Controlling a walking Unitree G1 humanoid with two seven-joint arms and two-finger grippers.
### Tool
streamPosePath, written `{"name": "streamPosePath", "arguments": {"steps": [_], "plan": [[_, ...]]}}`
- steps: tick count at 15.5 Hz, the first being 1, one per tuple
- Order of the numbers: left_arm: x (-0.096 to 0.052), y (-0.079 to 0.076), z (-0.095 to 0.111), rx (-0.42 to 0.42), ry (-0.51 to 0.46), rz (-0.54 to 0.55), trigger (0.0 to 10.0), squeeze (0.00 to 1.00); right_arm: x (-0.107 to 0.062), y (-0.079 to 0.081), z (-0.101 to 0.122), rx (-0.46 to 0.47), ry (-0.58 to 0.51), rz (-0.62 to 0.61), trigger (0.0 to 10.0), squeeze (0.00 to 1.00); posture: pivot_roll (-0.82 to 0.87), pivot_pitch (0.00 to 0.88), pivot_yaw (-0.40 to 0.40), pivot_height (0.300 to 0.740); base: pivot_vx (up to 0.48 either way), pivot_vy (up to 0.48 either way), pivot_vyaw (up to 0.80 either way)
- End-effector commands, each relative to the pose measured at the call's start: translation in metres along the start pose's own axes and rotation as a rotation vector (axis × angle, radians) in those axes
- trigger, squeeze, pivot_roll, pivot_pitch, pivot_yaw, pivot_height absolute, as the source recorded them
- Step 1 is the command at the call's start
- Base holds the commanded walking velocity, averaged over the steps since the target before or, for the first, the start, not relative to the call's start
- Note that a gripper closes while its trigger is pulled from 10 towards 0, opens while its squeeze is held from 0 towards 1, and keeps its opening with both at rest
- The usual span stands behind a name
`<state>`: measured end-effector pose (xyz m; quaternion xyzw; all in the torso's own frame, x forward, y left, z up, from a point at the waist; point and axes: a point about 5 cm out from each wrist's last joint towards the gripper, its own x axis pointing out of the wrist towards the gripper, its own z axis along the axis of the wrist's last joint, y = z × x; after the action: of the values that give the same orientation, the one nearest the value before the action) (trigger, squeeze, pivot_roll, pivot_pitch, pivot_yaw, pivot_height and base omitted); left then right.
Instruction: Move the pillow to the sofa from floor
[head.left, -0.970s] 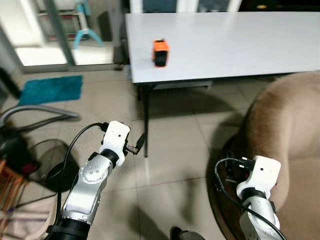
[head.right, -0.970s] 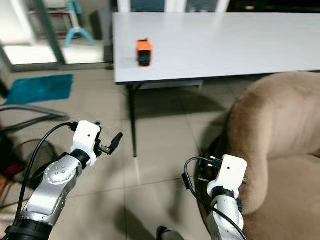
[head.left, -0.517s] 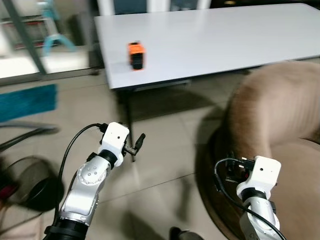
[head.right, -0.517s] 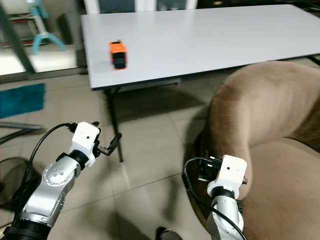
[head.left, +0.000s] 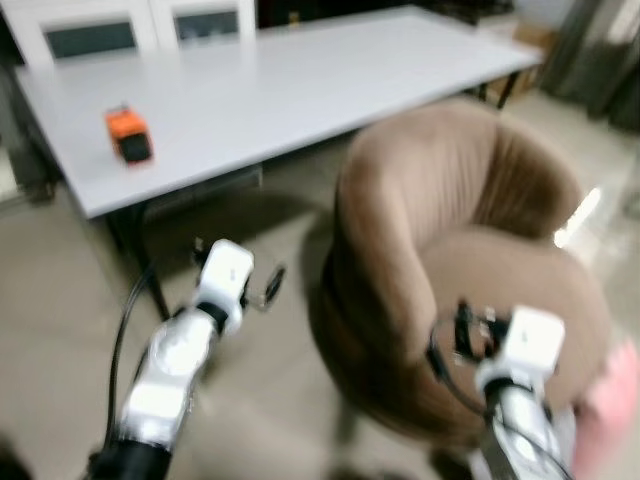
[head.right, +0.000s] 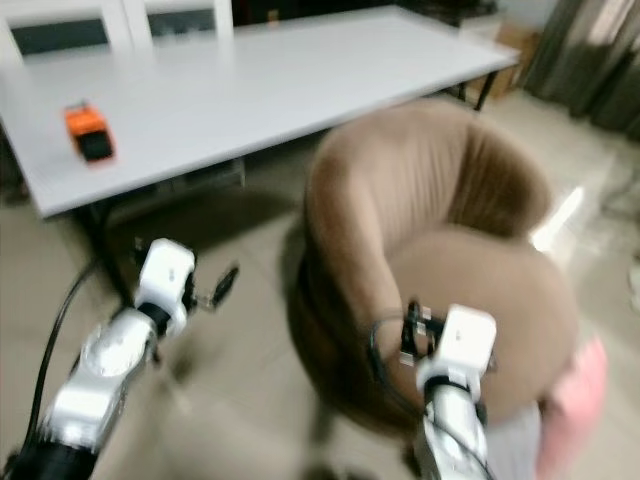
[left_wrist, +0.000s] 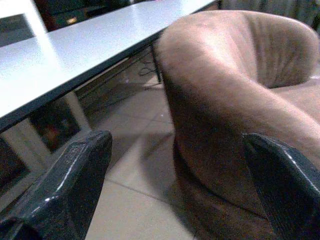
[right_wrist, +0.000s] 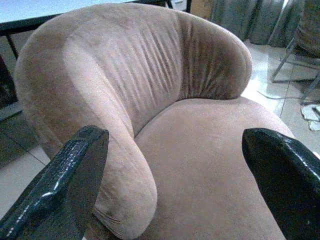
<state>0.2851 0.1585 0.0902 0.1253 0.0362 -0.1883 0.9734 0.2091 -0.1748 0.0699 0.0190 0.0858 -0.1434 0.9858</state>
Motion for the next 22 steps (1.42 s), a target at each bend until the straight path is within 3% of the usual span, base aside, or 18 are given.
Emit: {"name": "streamPosePath", "arguments": {"steps": [1, 3, 9, 19, 22], "plan": [[0.003, -0.003, 0.003, -0.018, -0.002, -0.019, 10.0, 0.0, 0.002, -0.006, 0.004, -0.022, -0.008, -0.021, 10.0, 0.0, 0.05, 0.015, -0.009, 0.74, 0.0, 0.0, -0.75], [0.002, -0.002, 0.004, -0.043, -0.02, 0.004, 10.0, 0.0, 0.003, -0.007, 0.004, -0.033, 0.002, -0.022, 10.0, 0.0, 0.05, 0.018, -0.02, 0.74, 0.0, 0.0, -0.75], [0.0, 0.008, -0.001, 0.015, -0.007, 0.094, 10.0, 0.0, 0.007, -0.005, 0.002, -0.034, 0.023, -0.018, 10.0, 0.0, 0.06, 0.015, -0.043, 0.74, 0.0, 0.0, -0.75], [0.0, -0.002, 0.002, -0.077, -0.035, -0.01, 10.0, 0.0, 0.014, -0.004, 0.003, -0.084, 0.025, 0.038, 10.0, 0.0, 0.06, 0.0, -0.06, 0.74, 0.0, 0.0, -0.75], [0.001, -0.001, 0.005, -0.087, -0.052, -0.021, 10.0, 0.0, 0.015, -0.003, 0.003, -0.095, 0.023, 0.057, 10.0, 0.0, 0.06, 0.0, -0.062, 0.74, 0.31, 0.0, -0.75]]}}
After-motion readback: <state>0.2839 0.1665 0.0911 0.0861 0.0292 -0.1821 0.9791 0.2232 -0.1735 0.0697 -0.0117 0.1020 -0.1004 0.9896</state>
